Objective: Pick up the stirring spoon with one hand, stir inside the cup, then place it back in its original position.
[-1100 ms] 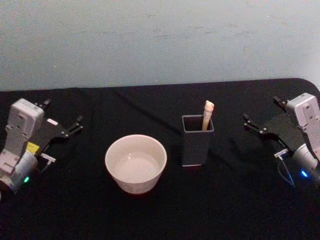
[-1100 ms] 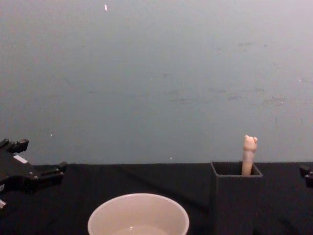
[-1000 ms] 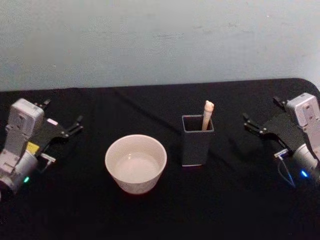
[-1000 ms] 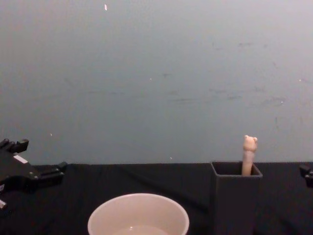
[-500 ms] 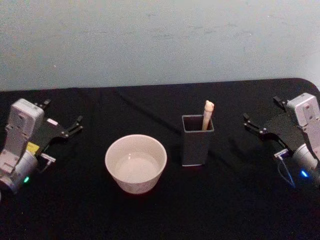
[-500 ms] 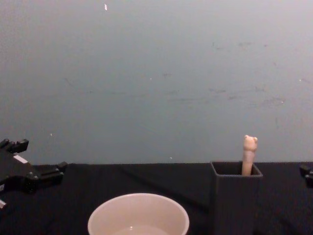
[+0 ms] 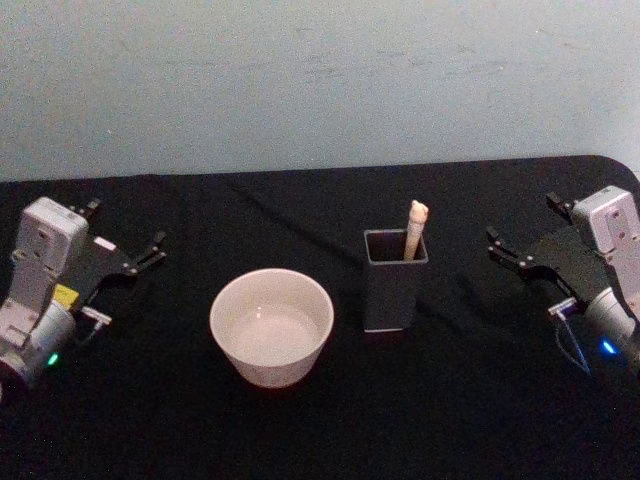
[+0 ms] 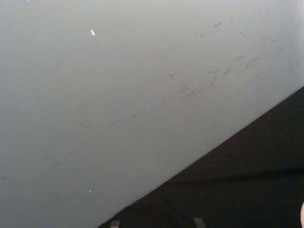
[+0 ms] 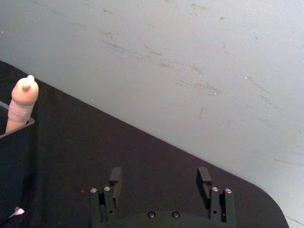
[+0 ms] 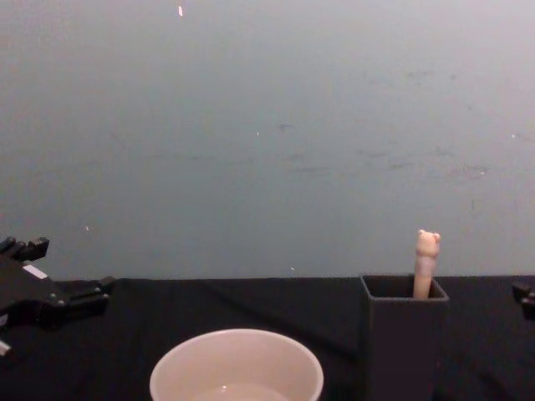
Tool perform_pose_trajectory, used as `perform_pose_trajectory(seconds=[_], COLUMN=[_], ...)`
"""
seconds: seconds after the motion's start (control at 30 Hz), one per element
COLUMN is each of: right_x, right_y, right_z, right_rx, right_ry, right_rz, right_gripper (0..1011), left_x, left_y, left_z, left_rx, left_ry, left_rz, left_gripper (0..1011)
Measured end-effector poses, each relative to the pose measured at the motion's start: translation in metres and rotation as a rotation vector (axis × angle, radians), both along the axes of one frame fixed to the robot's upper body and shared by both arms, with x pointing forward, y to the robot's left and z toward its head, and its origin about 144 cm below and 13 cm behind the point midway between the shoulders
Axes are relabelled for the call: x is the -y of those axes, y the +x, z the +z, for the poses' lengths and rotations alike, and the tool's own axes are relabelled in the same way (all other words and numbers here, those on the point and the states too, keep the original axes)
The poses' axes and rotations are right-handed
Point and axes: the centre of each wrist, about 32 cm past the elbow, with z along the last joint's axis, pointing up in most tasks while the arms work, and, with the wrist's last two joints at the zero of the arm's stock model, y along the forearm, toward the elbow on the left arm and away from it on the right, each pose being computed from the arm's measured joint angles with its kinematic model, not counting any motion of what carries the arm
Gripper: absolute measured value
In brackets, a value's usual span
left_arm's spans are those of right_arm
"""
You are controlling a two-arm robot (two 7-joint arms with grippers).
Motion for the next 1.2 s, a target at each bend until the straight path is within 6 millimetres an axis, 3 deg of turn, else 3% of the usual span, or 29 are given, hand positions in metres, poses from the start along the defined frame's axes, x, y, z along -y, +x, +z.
perform_pose_trajectory(seconds=[1.2], right_x=[0.0005], right_y=[-0.002], right_z=[0.0039], right_rx=[-0.009], right_ry=[0.027], right_rz=[0.022], right_gripper=[1002], left_x=[0.0], left_y=[0.0], left_z=[0.0], left_rx=[0.0], left_ry=[0.0], left_rz=[0.0], left_gripper=[1001])
